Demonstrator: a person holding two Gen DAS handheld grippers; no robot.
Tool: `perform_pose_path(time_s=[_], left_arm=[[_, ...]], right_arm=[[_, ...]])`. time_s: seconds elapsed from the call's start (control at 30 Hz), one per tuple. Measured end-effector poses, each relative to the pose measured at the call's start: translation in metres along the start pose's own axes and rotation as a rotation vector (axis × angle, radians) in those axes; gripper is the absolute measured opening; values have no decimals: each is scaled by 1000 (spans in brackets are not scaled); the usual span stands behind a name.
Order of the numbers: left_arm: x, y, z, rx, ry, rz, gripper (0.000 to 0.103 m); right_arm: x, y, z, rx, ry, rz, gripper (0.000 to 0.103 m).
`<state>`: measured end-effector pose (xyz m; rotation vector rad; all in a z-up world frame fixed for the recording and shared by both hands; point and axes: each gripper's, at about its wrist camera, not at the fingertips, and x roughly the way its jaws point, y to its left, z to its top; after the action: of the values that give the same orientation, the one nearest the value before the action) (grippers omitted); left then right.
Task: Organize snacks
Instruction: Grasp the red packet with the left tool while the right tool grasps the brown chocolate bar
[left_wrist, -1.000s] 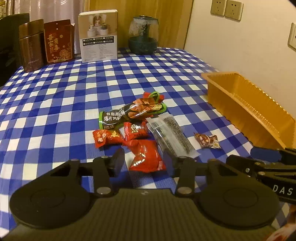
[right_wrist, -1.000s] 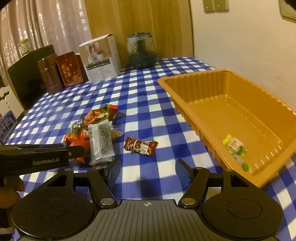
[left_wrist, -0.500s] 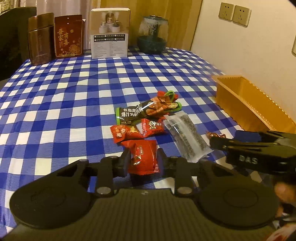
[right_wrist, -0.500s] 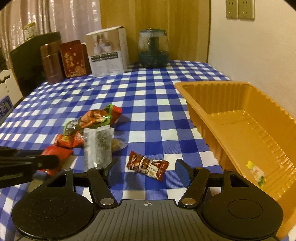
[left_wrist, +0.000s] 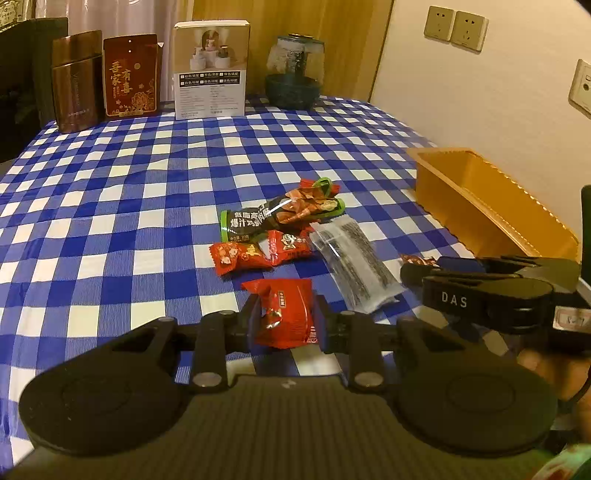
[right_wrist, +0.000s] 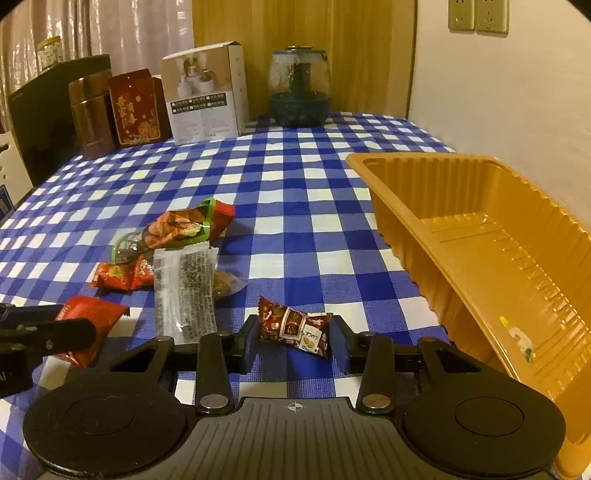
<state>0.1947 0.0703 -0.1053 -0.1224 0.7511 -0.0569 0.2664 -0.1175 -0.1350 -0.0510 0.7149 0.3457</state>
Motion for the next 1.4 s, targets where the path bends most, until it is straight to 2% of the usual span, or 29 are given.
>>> perform_pose_path(time_s=[0.27,0.77,0.8,0.93,1.07,1.3,1.37,1.4], left_arm=[[-24,-11,-5,-11,-12,-5,27],[-82,-47,-25,-21,-35,-23,27],[-84,-50,-26,-19,-37,-26,22],[-93,-61,-27,-8,-45,-32,21],[-95,-66,-27,4,-50,-28,20],[-93,-46,-37,-43,-18,-5,20],[-97,-42,-44,-50,-7,6,23],[-98,-42,-50,-54,8,19,31]], right_arm=[[-35,3,0,3,-46,5,41],[-124,-4,-28,102,-51,4,41],[-129,-6,-29,105,-56,2,41],[-146,-13,-29,116,-71,-6,41],[-153,-17,-30,120,-76,-14,41],[-151,-24,-38,138,-63,-19,41],[-150,-25,-39,139,-58,-19,41],[-149,-25,-40,142,-57,-19,41]])
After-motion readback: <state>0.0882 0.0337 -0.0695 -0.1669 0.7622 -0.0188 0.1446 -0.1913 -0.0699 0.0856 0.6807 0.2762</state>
